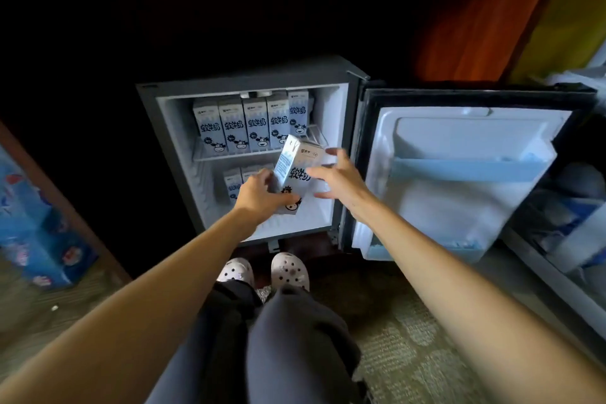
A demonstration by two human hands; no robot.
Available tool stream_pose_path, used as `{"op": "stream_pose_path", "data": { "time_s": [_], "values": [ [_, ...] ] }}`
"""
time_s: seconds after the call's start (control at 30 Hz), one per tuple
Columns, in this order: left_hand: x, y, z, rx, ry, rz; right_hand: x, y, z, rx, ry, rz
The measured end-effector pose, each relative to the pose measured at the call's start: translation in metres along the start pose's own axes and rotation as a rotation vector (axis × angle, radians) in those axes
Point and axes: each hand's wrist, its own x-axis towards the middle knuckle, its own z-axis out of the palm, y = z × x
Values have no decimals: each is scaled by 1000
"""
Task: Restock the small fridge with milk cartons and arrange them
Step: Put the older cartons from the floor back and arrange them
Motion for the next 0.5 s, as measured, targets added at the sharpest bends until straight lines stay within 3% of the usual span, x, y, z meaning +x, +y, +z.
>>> {"op": "stream_pose_path", "data": {
  "time_s": [0.1, 0.27, 0.5],
  "values": [
    [15, -3, -3, -12, 61, 21, 15, -1, 21, -112, -47, 34],
    [47, 0, -2, -15, 98, 76, 46, -16, 34, -131, 71, 20],
    [89, 3, -8, 65, -96, 76, 88, -10, 33, -356, 303, -42]
  ]
}}
